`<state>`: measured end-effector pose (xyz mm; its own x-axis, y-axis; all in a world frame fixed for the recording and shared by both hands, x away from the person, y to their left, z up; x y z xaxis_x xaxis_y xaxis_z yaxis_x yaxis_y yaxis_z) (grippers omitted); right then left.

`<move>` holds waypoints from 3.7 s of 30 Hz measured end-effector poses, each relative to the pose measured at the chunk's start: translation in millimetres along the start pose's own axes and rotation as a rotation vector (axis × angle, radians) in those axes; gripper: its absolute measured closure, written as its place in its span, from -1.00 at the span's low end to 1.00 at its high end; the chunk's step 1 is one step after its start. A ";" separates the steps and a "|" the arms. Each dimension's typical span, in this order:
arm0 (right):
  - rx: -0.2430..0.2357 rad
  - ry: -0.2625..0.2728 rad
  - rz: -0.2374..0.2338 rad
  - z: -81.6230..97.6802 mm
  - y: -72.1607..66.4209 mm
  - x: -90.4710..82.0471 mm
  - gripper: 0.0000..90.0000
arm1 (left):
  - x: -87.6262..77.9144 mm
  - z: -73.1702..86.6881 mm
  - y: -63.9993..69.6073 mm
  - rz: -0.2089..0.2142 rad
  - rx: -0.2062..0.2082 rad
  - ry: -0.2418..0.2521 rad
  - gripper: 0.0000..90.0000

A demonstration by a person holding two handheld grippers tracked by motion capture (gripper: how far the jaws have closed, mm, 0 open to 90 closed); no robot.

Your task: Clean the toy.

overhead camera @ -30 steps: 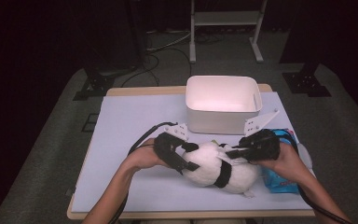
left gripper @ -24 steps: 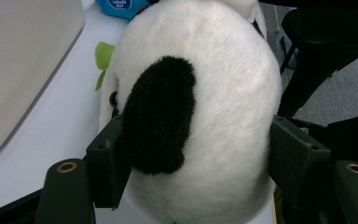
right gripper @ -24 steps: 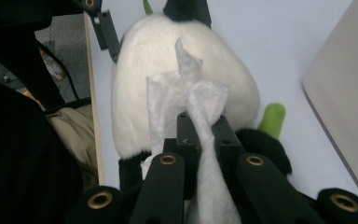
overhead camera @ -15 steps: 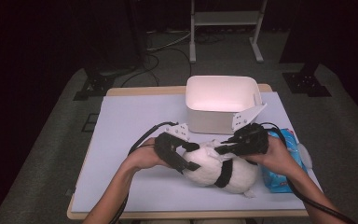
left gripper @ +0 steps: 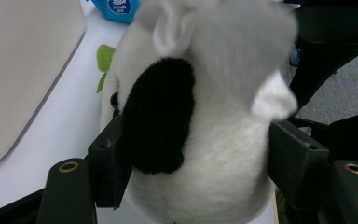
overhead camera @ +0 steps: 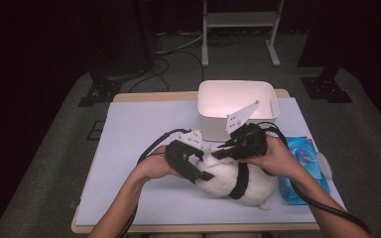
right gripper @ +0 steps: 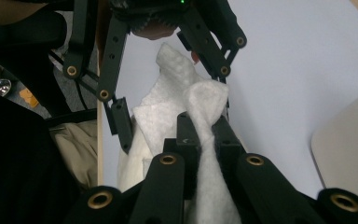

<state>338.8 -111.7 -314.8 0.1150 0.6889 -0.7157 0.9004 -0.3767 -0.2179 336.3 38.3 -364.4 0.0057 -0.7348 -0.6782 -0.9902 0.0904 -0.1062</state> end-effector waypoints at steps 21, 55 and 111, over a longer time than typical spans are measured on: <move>0.060 -0.014 0.026 23.4 16.2 -3.7 0.87 | -0.2 18.6 4.1 0.016 -0.005 -0.001 -0.33; 0.024 -0.090 0.070 46.3 2.7 4.0 0.86 | 6.9 20.8 6.0 0.041 -0.038 -0.028 -0.46; 0.201 0.062 0.128 97.9 38.7 -54.2 0.86 | 6.8 23.6 4.2 0.036 -0.044 -0.010 -0.39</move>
<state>326.3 -224.3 -349.4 0.2537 0.6617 -0.7055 0.7758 -0.5749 -0.2603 335.4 49.5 -386.6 -0.0291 -0.7251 -0.6880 -0.9949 0.0873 -0.0499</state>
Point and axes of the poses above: each handheld gripper's, and its own axes: x roughly forward along the jaws, z roughly out of its underside, y roughly to its right, the point moved 4 cm from there along x, roughly forward along the jaws, and after that the axes turned 15 degrees about x, right-handed, at the moved point
